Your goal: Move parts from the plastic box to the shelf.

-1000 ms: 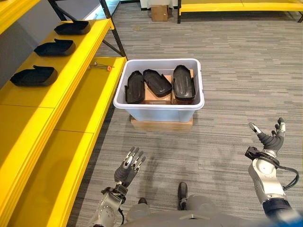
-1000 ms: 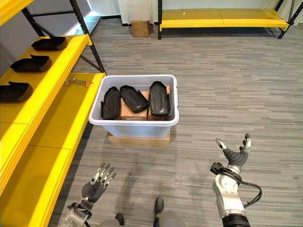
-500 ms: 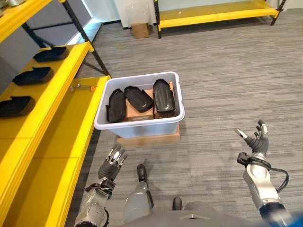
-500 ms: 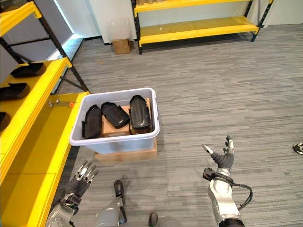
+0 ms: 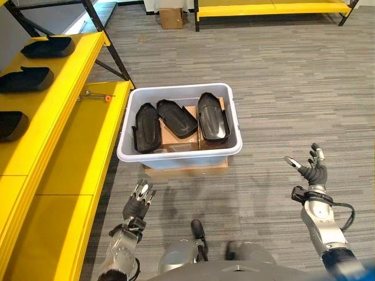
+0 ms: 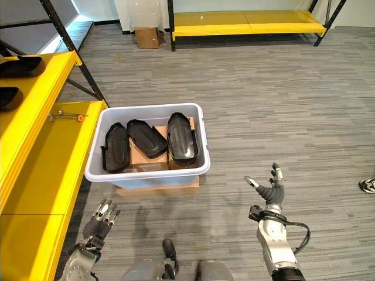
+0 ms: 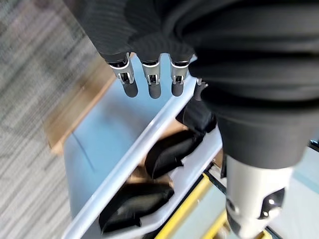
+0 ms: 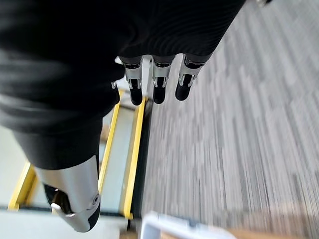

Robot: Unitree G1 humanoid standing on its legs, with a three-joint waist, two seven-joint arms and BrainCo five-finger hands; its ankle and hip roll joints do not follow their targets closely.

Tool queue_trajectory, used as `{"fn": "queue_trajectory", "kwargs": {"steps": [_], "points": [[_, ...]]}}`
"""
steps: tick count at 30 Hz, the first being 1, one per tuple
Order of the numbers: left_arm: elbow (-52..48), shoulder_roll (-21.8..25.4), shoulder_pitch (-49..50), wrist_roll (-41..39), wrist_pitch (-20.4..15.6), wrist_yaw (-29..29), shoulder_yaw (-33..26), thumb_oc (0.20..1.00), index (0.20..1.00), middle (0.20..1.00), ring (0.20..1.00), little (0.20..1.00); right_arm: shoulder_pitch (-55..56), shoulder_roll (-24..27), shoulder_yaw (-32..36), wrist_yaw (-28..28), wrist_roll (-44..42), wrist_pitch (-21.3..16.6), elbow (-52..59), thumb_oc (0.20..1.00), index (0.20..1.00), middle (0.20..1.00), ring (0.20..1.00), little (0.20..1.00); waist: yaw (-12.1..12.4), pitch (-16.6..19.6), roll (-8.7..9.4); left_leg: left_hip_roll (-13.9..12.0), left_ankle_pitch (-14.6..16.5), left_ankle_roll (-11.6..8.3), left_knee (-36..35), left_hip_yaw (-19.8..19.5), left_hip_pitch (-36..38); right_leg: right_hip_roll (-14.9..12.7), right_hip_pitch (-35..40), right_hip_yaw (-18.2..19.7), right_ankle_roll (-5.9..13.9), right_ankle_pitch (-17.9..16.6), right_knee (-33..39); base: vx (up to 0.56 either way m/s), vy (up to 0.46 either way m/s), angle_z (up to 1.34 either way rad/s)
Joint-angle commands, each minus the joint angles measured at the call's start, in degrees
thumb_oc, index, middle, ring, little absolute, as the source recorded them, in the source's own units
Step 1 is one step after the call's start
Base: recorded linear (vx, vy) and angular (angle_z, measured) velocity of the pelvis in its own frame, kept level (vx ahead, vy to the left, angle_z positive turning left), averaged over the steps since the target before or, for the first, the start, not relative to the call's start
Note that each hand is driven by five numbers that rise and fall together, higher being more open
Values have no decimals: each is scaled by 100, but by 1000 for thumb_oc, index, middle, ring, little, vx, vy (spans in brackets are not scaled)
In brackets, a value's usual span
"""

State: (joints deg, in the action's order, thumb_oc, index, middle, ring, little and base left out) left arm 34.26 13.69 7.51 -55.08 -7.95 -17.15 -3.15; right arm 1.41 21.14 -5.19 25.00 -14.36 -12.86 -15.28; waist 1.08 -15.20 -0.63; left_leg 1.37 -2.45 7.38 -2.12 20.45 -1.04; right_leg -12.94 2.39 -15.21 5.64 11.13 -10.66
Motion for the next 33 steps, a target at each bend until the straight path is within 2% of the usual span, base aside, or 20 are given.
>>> {"fn": "queue_trajectory", "kwargs": {"steps": [1,3,5,6,7,8,10,11,12,13,14,15,17,20,24,27,28,31,33], "points": [[-396,293,214,48,-160,-27,-242,1000,1000,1000,1000,1000,-200,-38,211,212,169,-291,-6,1000,1000,1000,1000,1000,163,286,231,-555,91,-568,132,-384,-150,119,356,-17,153,-925,404,21,178,8],[-353,322,215,497,-295,74,-235,1000,1000,1000,1000,1000,-257,-44,209,308,220,-316,-5,1000,1000,1000,1000,1000,215,321,283,-444,162,-472,150,-374,-172,82,378,-31,181,-1029,264,63,212,10],[-373,459,177,1229,-421,-117,-42,1000,1000,1000,1000,1000,-335,-47,175,426,205,-367,1,1000,1000,1000,1000,1000,299,332,352,-283,359,-372,204,-403,-162,-90,308,-103,231,-1229,-157,56,271,8],[-509,539,216,1465,-449,-191,194,1000,1000,1000,1000,1000,-358,-38,186,422,234,-420,21,1000,1000,1000,1000,1000,393,314,337,-228,475,-263,234,-331,-179,-321,69,-317,263,-1520,-668,-11,314,-7],[-575,560,266,1473,-496,-146,284,1000,1000,1000,1000,1000,-396,-33,180,391,246,-420,22,1000,1000,1000,1000,1000,432,275,294,-230,537,-218,224,-291,-128,-421,-135,-409,285,-1612,-1048,16,329,-24],[-607,574,313,1420,-543,-143,377,1000,1000,1000,1000,1000,-476,14,184,314,178,-385,-6,1000,1000,1000,1000,1000,448,226,242,-250,565,-207,160,-247,-4,-356,-318,-452,273,-1489,-1320,48,194,-40],[-578,586,266,1427,-641,-99,518,1000,1000,1000,1000,1000,-606,152,176,209,3,-367,-45,1000,1000,1000,1000,1000,328,138,229,-186,553,-242,-38,-353,228,283,-591,-419,222,-1190,-1076,62,69,-43],[-572,583,258,1412,-651,-96,533,1000,1000,1000,1000,1000,-605,161,174,202,5,-373,-37,1000,1000,1000,1000,1000,302,127,232,-173,550,-246,-61,-378,254,357,-631,-408,223,-1188,-1024,88,19,-19],[-631,589,241,1176,-635,25,611,1000,1000,1000,1000,1000,-563,188,203,92,10,-359,61,1000,1000,1000,1000,1000,187,81,262,-128,557,-286,-166,-405,428,584,-784,-461,196,-1168,-721,105,-3,1],[-667,567,214,1121,-643,121,628,1000,1000,1000,1000,1000,-542,191,210,51,-40,-337,110,1000,1000,1000,1000,1000,135,54,306,-91,573,-320,-216,-434,523,703,-861,-499,189,-1263,-384,147,-18,11],[-640,539,195,1128,-682,146,682,1000,1000,1000,1000,1000,-505,179,198,83,-33,-336,129,1000,1000,1000,1000,1000,64,36,337,-32,591,-327,-253,-561,597,822,-966,-373,211,-1445,-133,101,-65,19],[-600,509,199,1216,-727,115,729,1000,1000,1000,1000,1000,-433,153,199,131,-4,-350,148,1000,1000,1000,1000,1000,-7,35,387,31,518,-314,-257,-625,598,900,-1065,-283,153,-1694,85,140,-73,30],[-577,444,245,1399,-730,26,802,1000,1000,1000,1000,1000,-267,136,251,224,22,-331,166,1000,1000,1000,1000,1000,-120,75,396,105,515,-328,-288,-865,688,1060,-950,14,67,-1677,386,179,-77,64],[-626,478,243,1594,-676,-223,1009,1000,1000,1000,1000,1000,-147,124,286,403,170,-486,40,1000,1000,1000,1000,1000,-229,180,333,183,506,-347,-288,-1052,718,1121,-845,247,-25,-1622,589,193,-69,85],[-714,491,273,1519,-543,-336,1116,1000,1000,1000,1000,1000,-54,158,263,490,452,-704,57,1000,1000,1000,1000,1000,-306,263,196,233,555,-338,-214,-899,794,1121,-535,244,-148,-1345,684,180,-146,36],[-747,496,296,1575,-435,-451,1149,1000,1000,1000,1000,1000,16,279,219,622,711,-725,74,1000,1000,1000,1000,1000,-385,288,95,243,769,-362,313,-762,721,1084,-306,185,-245,-1094,536,204,-214,3],[-769,515,178,1509,-437,-450,1147,1000,1000,1000,1000,1000,25,308,243,822,750,-663,-32,1000,1000,1000,1000,1000,-496,271,24,229,936,-350,622,-660,670,1077,-330,217,-292,-960,311,267,-285,-8],[-927,587,102,1572,-746,-200,1089,1000,1000,1000,1000,1000,53,318,285,437,662,-634,-15,1000,1000,1000,1000,1000,-569,235,-25,235,1113,-355,954,-579,602,1044,-342,180,-368,-797,134,103,-125,-16],[-1036,633,64,1659,-934,-191,1094,1000,1000,1000,1000,1000,63,371,253,253,675,-645,57,1000,1000,1000,1000,1000,-581,222,-20,199,1090,-417,1228,-500,532,1036,-310,124,-444,-736,125,-4,-61,0]]}}
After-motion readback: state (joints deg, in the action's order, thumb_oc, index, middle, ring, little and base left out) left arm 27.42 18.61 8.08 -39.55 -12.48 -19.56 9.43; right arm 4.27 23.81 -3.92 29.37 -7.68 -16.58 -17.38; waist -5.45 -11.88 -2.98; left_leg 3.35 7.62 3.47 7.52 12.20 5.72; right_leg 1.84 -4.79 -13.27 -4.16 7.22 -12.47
